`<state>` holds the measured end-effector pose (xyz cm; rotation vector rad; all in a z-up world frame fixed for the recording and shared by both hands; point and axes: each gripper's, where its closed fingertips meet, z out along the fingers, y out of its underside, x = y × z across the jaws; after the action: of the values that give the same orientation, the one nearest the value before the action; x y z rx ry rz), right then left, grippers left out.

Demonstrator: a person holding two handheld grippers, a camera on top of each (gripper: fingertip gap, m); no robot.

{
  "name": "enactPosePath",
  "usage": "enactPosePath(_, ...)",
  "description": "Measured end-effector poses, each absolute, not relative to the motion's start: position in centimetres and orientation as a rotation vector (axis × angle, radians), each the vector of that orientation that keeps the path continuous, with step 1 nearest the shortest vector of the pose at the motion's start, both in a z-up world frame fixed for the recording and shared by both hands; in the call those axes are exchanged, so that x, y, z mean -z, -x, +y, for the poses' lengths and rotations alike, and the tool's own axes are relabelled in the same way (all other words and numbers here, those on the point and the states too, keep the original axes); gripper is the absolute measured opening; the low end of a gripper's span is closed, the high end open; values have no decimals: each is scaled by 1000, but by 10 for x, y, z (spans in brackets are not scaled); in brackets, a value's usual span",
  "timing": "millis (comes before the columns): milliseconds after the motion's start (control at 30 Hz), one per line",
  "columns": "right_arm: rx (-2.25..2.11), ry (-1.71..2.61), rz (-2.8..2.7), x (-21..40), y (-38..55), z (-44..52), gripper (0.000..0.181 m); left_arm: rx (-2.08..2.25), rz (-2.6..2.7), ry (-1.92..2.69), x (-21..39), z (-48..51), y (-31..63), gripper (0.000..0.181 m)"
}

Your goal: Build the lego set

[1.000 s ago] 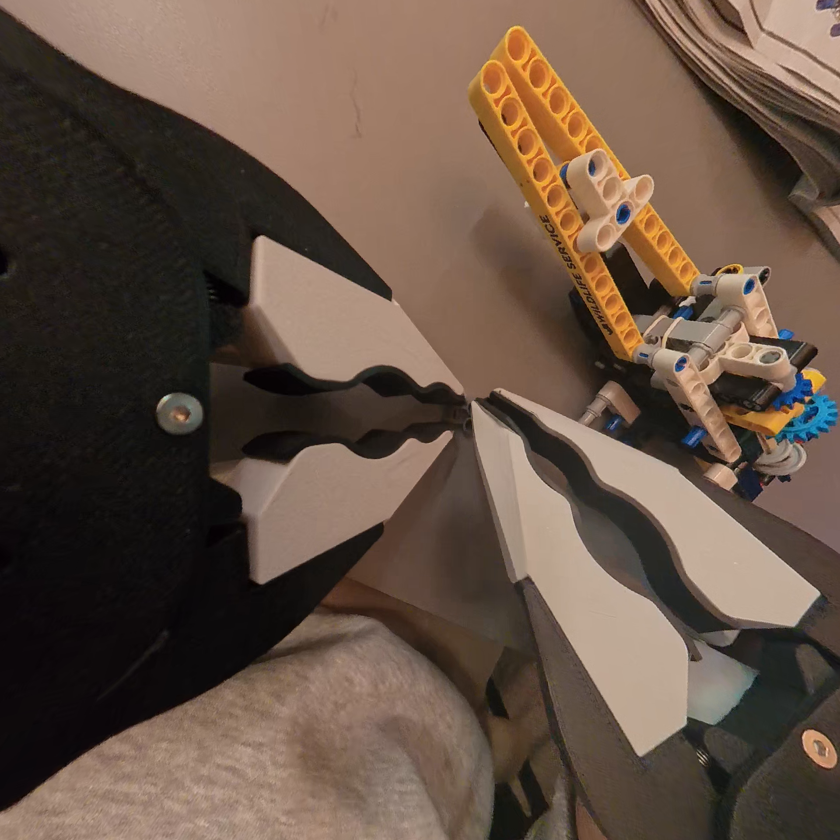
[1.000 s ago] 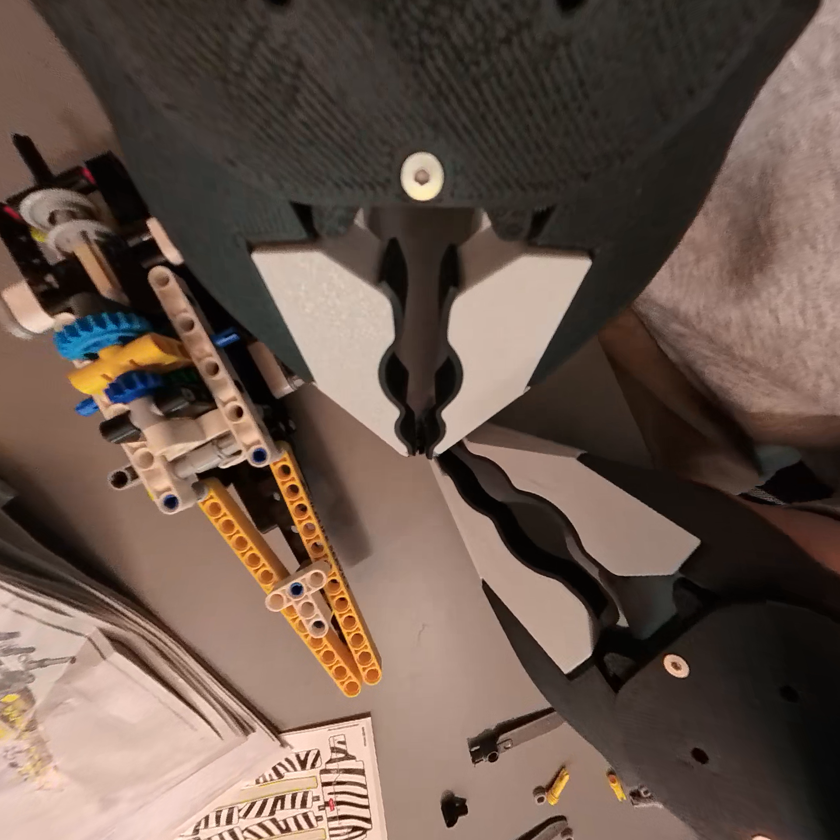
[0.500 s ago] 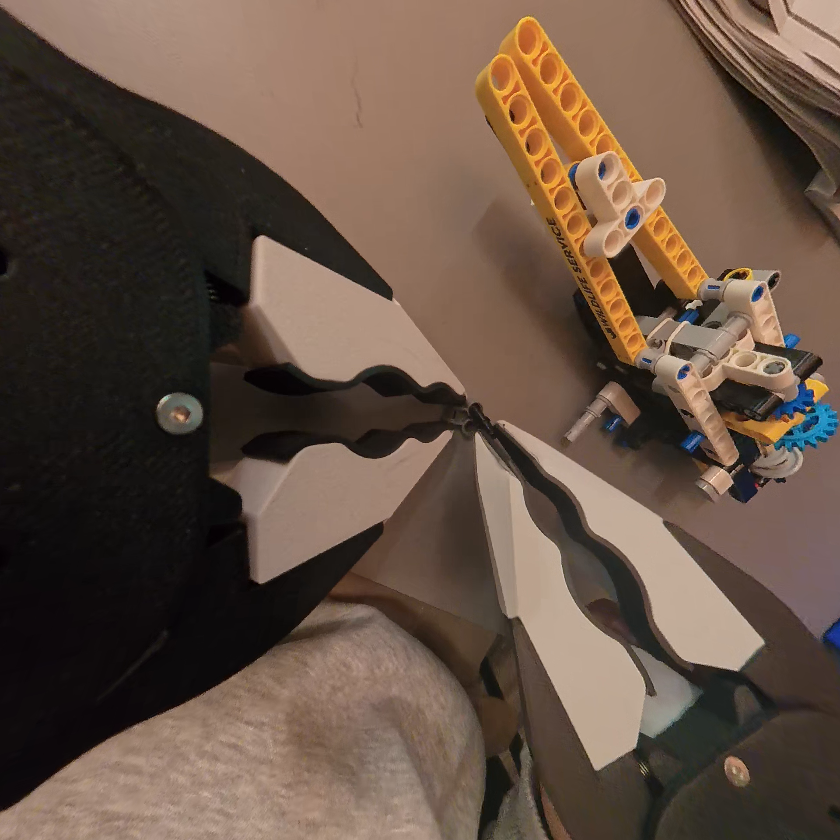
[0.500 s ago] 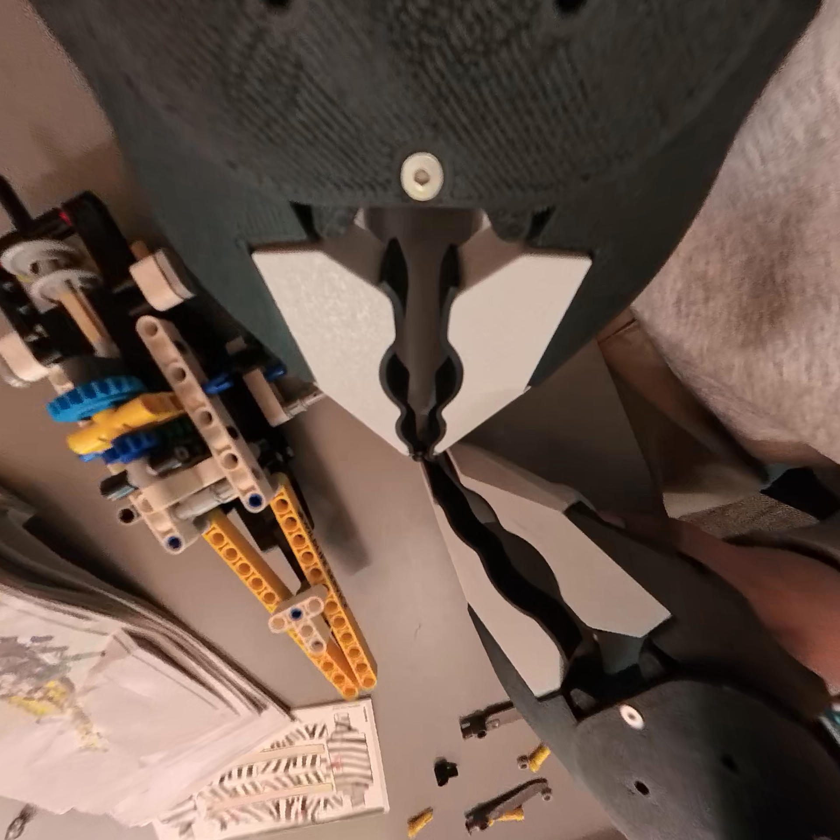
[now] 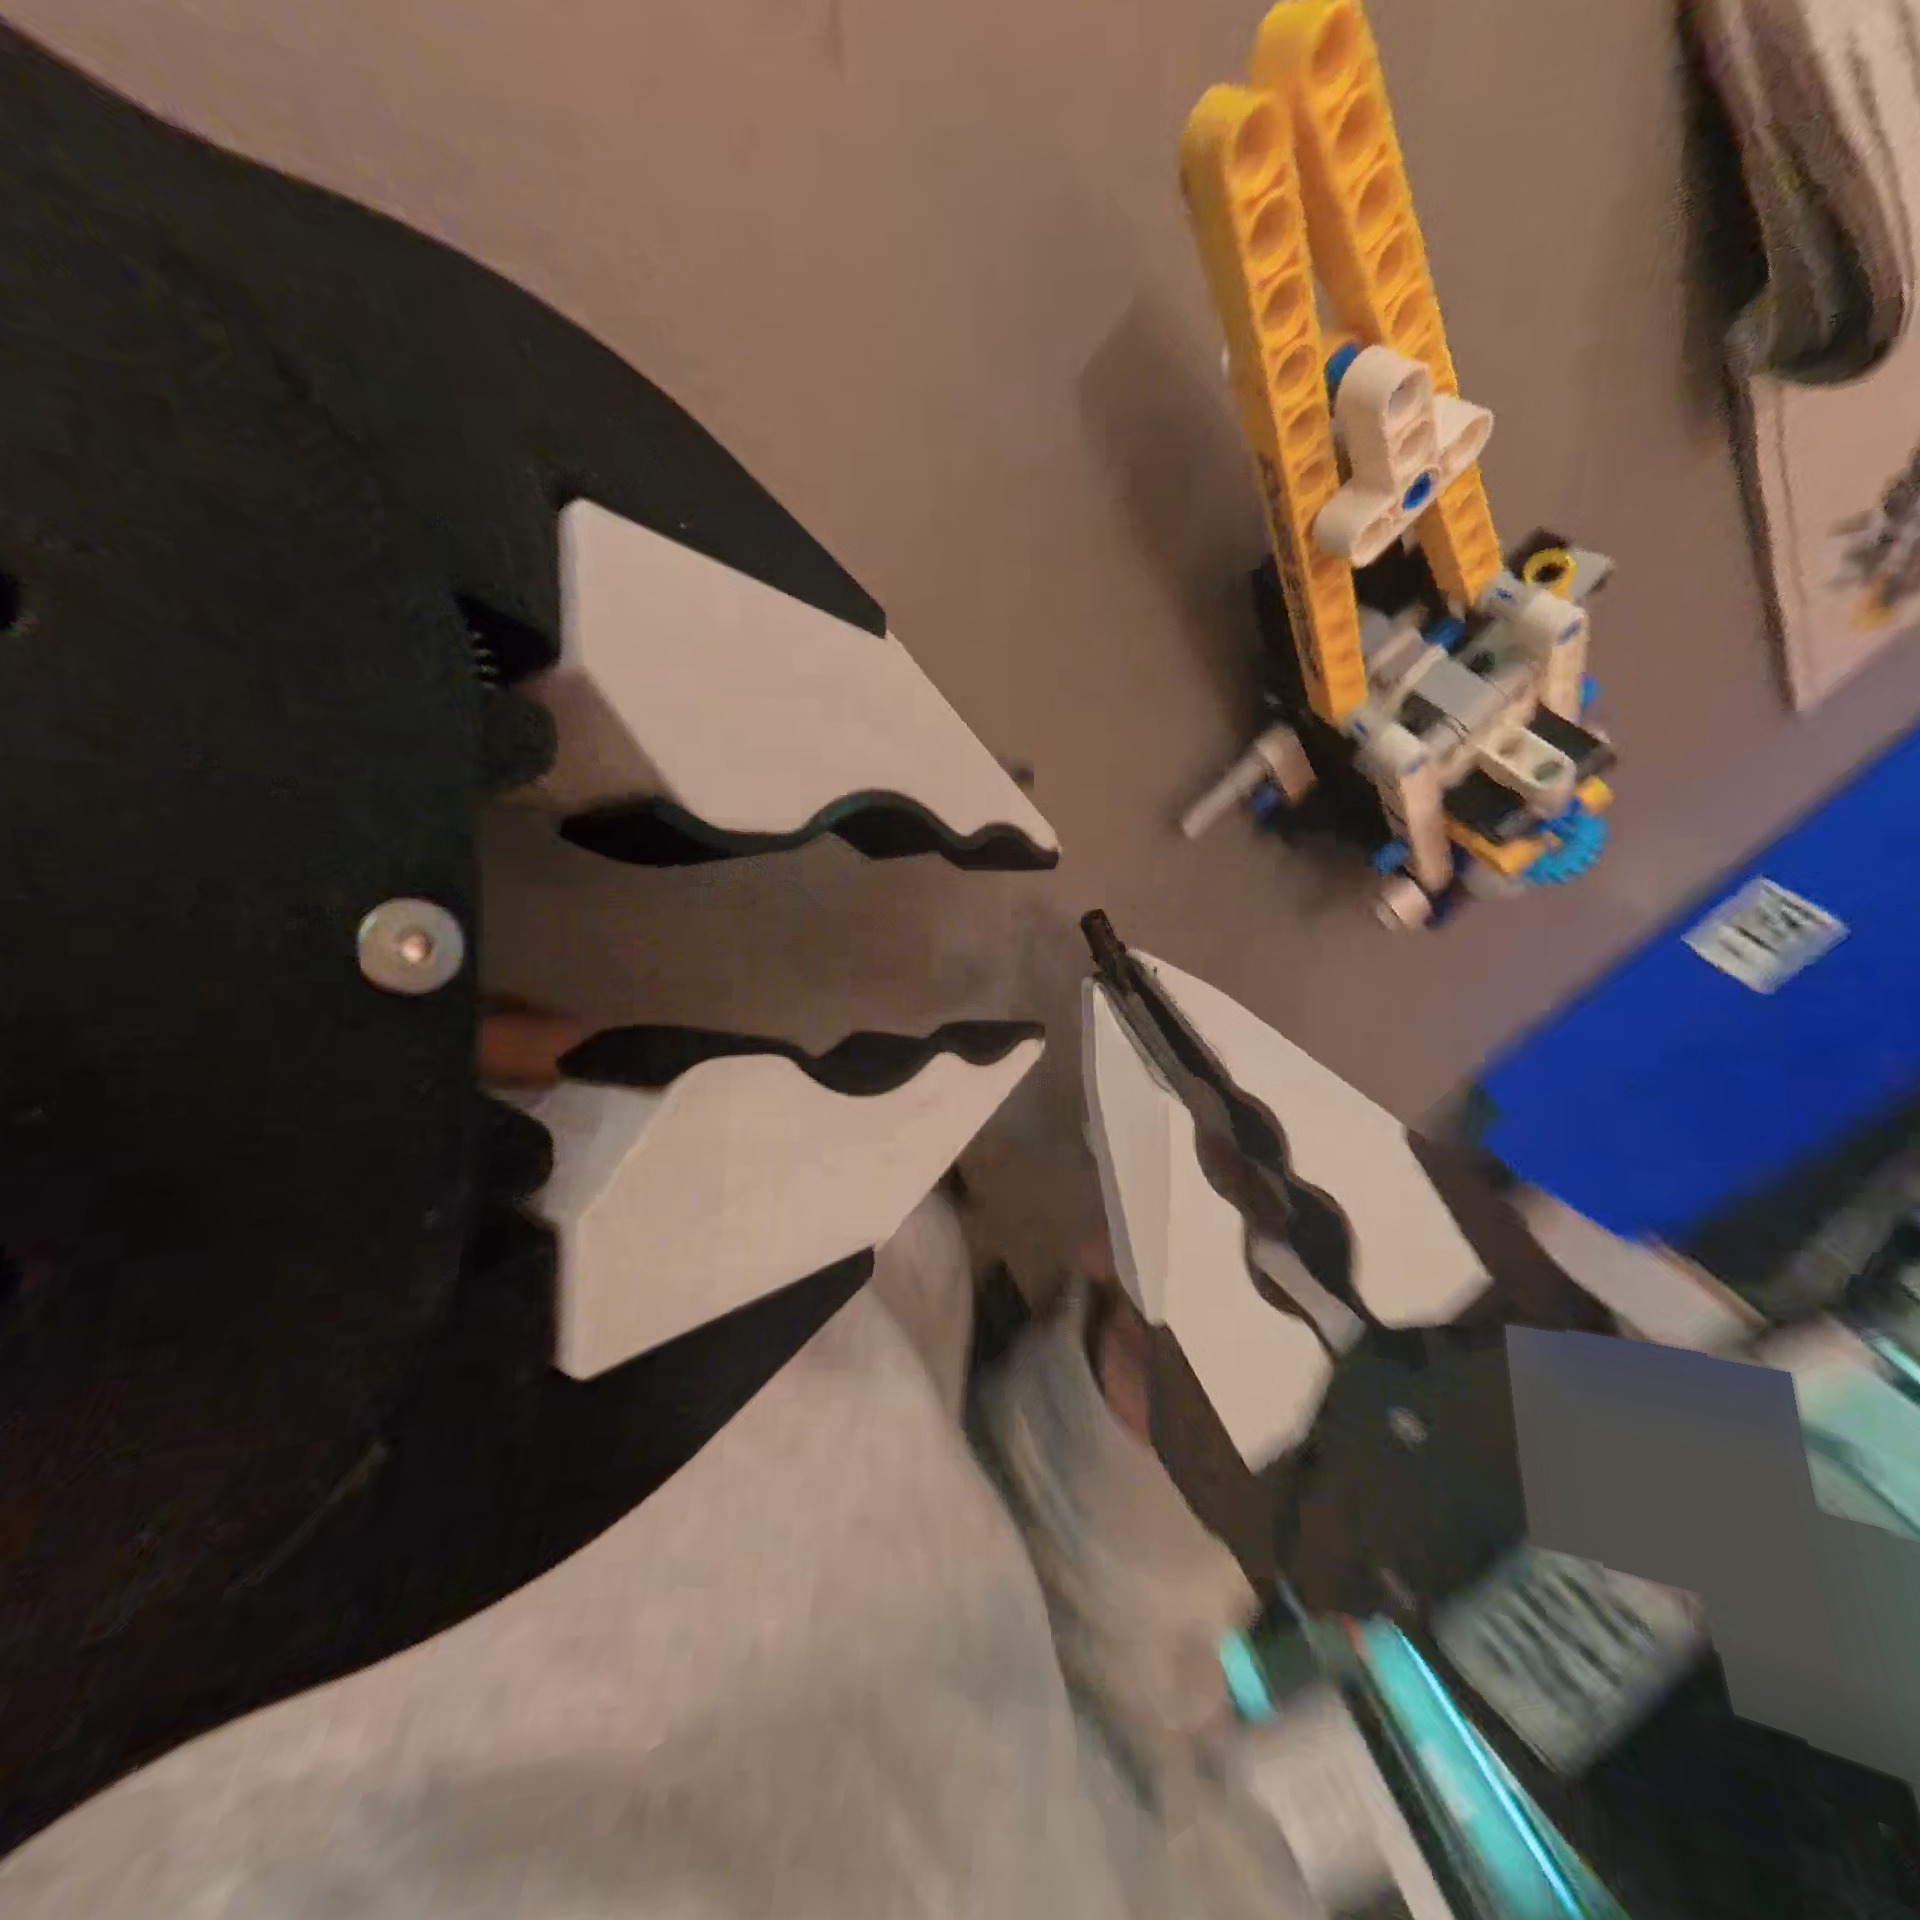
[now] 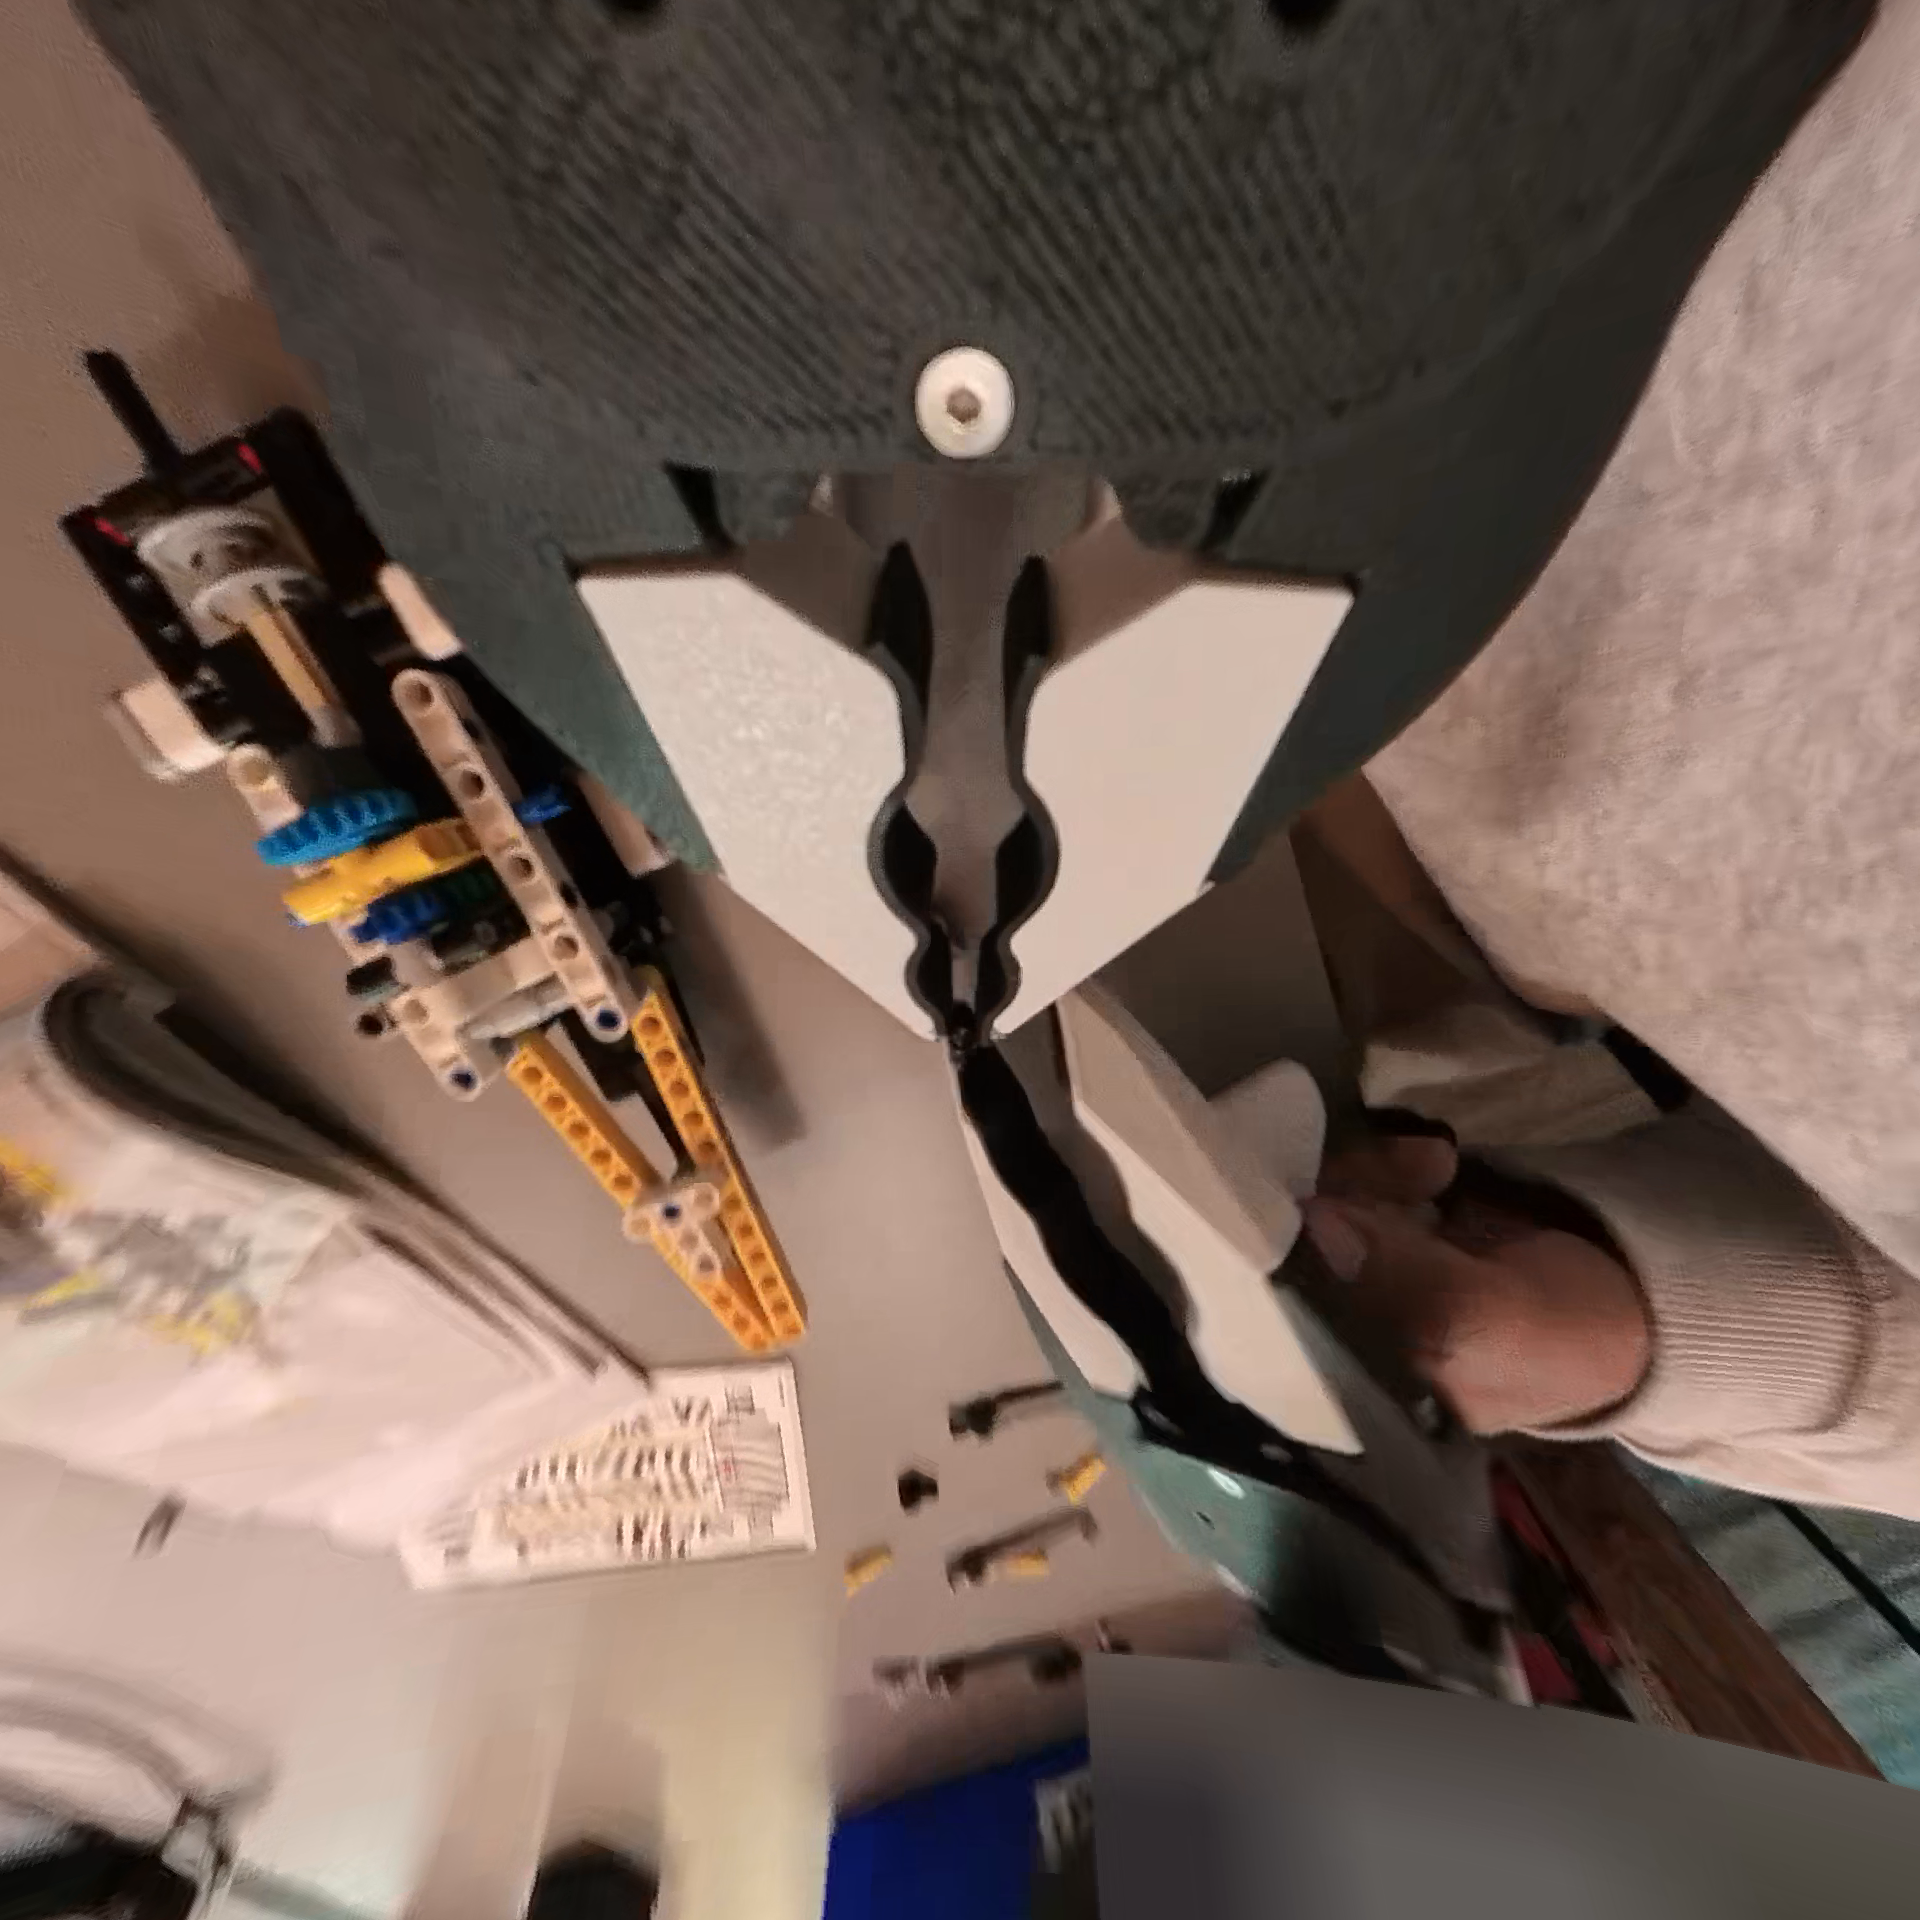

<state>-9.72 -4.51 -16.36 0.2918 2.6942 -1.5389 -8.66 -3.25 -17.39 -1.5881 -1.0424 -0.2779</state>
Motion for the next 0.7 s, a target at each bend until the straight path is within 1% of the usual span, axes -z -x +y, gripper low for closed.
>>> enactPosePath(33,1605,-234,2681,154,94,-45,3,389,-1027,1467,161,-33,84,28)
enactPosePath(100,1713,-108,2682,138,87,-45,3,537,-998,1274,141,-39,84,27)
enactPosePath(167,1787,-12,2687,126,81,-45,3,588,-980,1199,133,-44,84,18)
enactPosePath(200,1818,18,2685,121,80,-45,3,615,-957,1178,129,-43,82,17)
enactPosePath(300,1859,86,2670,112,75,-46,3,701,-870,1106,114,-42,74,1)
enactPosePath(467,1913,152,2607,100,68,-46,3,782,-790,1045,101,-43,67,1)
enactPosePath(533,1926,187,2590,97,65,-45,3,802,-786,1032,100,-42,66,9)
enactPosePath(600,1936,212,2576,94,62,-45,3,831,-755,1001,95,-42,64,7)
enactPosePath(633,1934,222,2578,95,61,-45,3,841,-743,994,93,-41,62,2)
enactPosePath(700,1947,235,2585,94,61,-46,3,836,-741,998,93,-42,63,2)
